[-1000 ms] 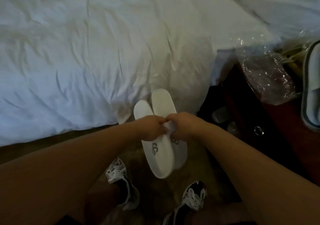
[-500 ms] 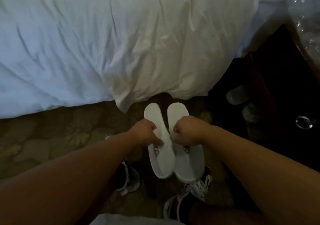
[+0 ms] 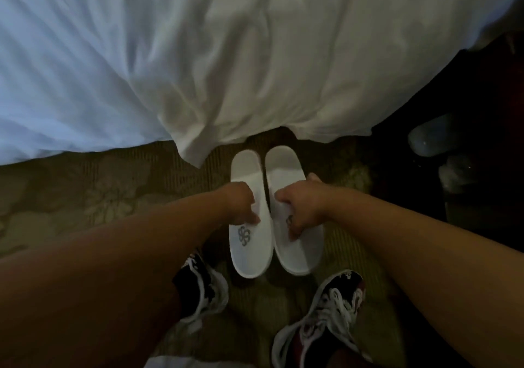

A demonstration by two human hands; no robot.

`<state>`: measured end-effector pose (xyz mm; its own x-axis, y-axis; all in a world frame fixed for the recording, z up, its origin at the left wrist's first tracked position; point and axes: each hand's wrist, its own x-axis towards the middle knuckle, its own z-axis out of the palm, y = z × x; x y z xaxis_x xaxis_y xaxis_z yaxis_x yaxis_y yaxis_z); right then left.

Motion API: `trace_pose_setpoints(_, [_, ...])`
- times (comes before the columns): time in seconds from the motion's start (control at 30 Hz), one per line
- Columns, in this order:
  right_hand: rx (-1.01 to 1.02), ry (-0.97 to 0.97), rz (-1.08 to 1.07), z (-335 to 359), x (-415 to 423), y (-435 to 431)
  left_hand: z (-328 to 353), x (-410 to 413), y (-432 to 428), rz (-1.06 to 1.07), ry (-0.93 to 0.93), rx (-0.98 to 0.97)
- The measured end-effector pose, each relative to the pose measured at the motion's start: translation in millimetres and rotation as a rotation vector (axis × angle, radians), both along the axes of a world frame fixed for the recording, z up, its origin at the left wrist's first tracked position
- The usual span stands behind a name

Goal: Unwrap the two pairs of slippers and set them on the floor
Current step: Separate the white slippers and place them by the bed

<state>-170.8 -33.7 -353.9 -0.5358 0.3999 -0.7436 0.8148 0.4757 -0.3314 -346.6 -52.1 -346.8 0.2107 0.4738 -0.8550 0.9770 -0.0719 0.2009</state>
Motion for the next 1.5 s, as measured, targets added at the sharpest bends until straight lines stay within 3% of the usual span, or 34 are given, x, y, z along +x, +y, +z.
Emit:
trace_pose_setpoints(0.17, [-0.001,-0.021,0.013,-26.2,-9.4,18.6,-30.3,-8.8,17.8,-0.179,0.077,-0.019])
trace_pose_setpoints(0.4, [0.023,0.013,-0.045,-62.4,-11.4,32.9,-63.9,-15.6,34.8,-0.049,-0.254,0.051])
trace_pose_setpoints(0.67, [-0.063,0.111,-0.292,-98.6,-0.4,48.3,-90.6,-19.6,60.0,-0.217,-0.081,-0.046])
trace_pose_setpoints(0.9, [-0.119,-0.060,-0.284,-119.1,-5.4,69.1,-112.9,-30.0,73.6,-0.261,0.035,-0.068])
trace_pose_setpoints(1.17, [-0.203,-0.082,-0.298,-130.9,-14.3,88.7,-124.4,-35.5,87.3,-0.256,0.068,0.002])
trace_pose_setpoints(1.33, [-0.125,-0.054,-0.215,-153.7,-22.9,93.2,-130.3,-31.8,94.0,-0.200,0.026,0.026])
trace_pose_setpoints(1.5, [0.029,0.007,-0.269,-162.0,-28.8,91.8,-135.1,-33.0,96.3,-0.167,0.041,0.041])
